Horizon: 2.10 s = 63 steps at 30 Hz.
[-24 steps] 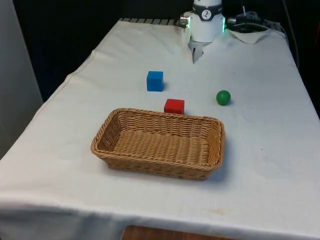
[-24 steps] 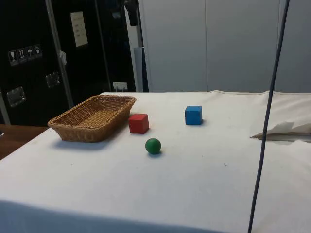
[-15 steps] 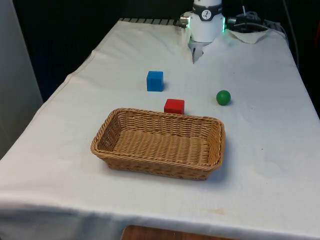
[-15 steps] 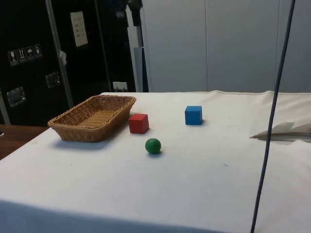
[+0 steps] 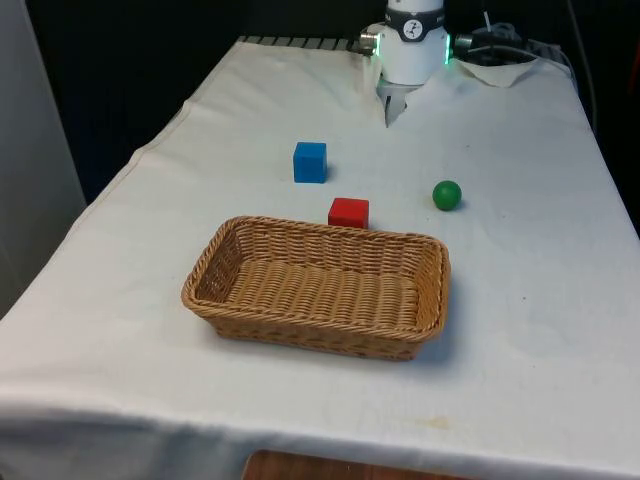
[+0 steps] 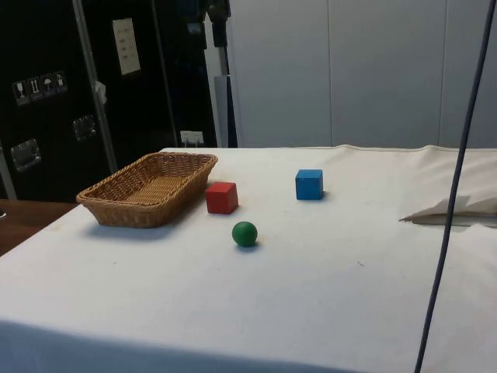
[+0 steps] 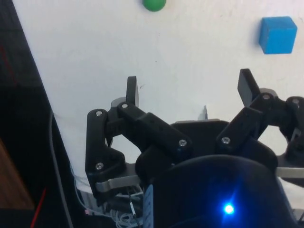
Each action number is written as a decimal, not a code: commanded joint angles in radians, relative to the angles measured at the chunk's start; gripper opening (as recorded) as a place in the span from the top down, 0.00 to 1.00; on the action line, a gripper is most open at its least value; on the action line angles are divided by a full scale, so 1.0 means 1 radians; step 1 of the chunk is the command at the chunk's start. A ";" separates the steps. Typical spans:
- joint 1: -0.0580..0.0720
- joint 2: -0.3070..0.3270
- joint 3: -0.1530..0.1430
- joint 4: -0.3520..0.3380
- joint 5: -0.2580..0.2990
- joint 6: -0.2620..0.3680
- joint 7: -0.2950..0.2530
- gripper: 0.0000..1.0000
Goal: Place all non-red objects into the basket.
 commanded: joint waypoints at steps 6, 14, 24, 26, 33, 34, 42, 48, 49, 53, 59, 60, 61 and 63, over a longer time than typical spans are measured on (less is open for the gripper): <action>0.002 -0.009 0.019 -0.060 -0.010 0.080 0.023 0.00; 0.001 -0.018 0.041 -0.133 -0.015 0.161 0.038 0.00; 0.000 -0.016 0.063 -0.221 -0.011 0.271 0.043 0.00; 0.000 -0.013 0.066 -0.249 -0.009 0.307 0.044 0.00; -0.001 0.002 0.069 -0.293 -0.007 0.372 0.046 0.00; -0.001 0.010 0.069 -0.301 -0.011 0.390 0.047 0.00; -0.002 0.046 0.068 -0.324 -0.019 0.448 0.051 0.00; -0.002 0.072 0.068 -0.343 -0.022 0.481 0.052 0.00; -0.002 0.072 0.068 -0.343 -0.022 0.481 0.052 0.00; -0.002 0.092 0.067 -0.357 -0.025 0.505 0.053 0.00; -0.004 0.123 0.069 -0.379 -0.002 0.561 0.040 0.00; -0.004 0.127 0.069 -0.383 0.004 0.571 0.038 0.00; -0.004 0.130 0.070 -0.385 0.009 0.579 0.036 0.00; -0.004 0.142 0.071 -0.393 0.018 0.602 0.034 0.00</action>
